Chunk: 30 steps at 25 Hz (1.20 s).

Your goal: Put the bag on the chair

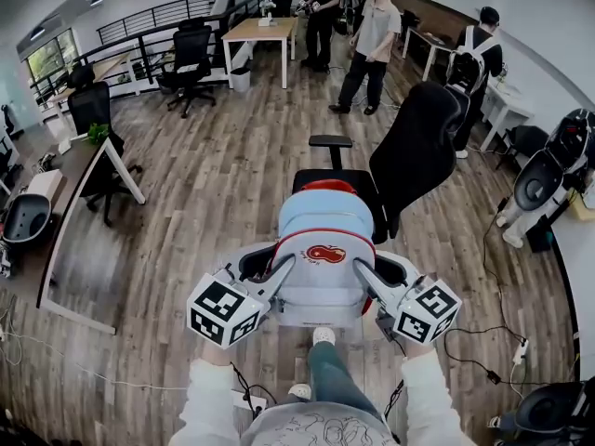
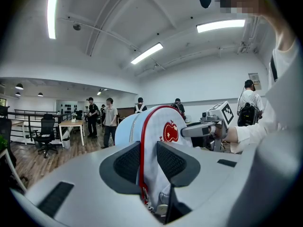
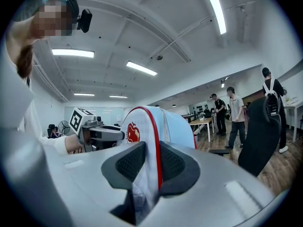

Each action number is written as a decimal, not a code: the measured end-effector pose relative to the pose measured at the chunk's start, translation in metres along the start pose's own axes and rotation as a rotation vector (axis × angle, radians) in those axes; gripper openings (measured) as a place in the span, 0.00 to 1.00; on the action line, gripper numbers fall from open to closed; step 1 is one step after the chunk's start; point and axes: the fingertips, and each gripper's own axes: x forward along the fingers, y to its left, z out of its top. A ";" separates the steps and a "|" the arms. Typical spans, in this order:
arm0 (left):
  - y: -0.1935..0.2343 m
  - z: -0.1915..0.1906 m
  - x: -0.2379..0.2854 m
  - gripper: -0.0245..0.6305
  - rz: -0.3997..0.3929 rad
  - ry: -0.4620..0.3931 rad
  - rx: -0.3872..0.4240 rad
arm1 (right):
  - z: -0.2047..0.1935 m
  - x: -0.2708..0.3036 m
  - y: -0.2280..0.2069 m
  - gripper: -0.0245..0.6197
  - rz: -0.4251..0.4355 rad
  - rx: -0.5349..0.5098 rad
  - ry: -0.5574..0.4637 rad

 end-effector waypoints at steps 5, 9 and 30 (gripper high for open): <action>0.037 0.004 0.049 0.20 0.019 0.000 -0.002 | 0.004 0.035 -0.053 0.18 0.022 -0.005 0.002; 0.068 0.016 0.096 0.20 0.053 -0.006 -0.004 | 0.014 0.063 -0.106 0.18 0.039 -0.014 0.000; 0.173 0.045 0.276 0.20 0.093 0.019 -0.040 | 0.040 0.155 -0.300 0.18 0.065 -0.012 0.026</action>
